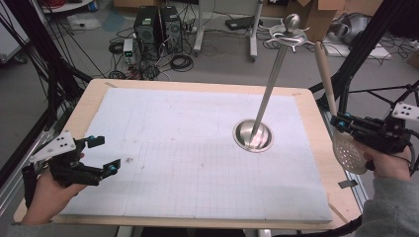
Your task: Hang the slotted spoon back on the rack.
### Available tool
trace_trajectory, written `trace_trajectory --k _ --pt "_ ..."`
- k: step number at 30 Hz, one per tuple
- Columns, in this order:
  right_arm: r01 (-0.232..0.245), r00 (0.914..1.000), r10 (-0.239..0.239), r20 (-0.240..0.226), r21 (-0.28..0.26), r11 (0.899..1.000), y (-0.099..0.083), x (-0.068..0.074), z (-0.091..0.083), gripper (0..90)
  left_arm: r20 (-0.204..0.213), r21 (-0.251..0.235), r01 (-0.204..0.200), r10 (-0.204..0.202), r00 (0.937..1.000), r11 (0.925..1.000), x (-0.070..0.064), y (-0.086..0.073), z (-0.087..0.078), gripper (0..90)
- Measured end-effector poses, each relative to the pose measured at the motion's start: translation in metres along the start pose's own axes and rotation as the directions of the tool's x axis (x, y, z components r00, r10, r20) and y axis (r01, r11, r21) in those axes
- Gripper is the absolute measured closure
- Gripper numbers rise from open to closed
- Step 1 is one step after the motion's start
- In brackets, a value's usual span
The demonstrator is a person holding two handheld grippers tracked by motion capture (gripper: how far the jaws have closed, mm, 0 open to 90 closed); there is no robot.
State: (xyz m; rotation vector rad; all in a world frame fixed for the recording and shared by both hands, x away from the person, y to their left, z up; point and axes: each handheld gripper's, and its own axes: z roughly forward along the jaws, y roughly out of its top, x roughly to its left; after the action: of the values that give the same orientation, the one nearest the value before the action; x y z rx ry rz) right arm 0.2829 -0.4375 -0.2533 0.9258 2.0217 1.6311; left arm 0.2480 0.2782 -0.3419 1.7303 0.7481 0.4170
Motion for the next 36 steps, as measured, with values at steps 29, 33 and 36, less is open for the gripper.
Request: trace_trajectory --k 29,33,36 --pt "-0.027 0.9996 0.027 0.0 0.018 0.999 0.0 -0.008 0.008 77.6 -0.006 -0.004 0.005 -0.005 1.0 1.0 0.001 0.0 -0.003 2.0" --pt "-0.024 0.9997 0.024 -0.005 0.016 1.0 -0.001 -0.009 0.01 77.6 -0.009 -0.01 0.008 -0.008 0.9999 0.9999 0.002 0.0 -0.005 2.0" --pt "-0.026 0.9996 0.027 -0.013 0.027 0.999 -0.001 -0.008 0.012 77.6 -0.011 -0.01 0.008 -0.008 0.9999 0.9999 0.002 0.0 -0.005 2.0"
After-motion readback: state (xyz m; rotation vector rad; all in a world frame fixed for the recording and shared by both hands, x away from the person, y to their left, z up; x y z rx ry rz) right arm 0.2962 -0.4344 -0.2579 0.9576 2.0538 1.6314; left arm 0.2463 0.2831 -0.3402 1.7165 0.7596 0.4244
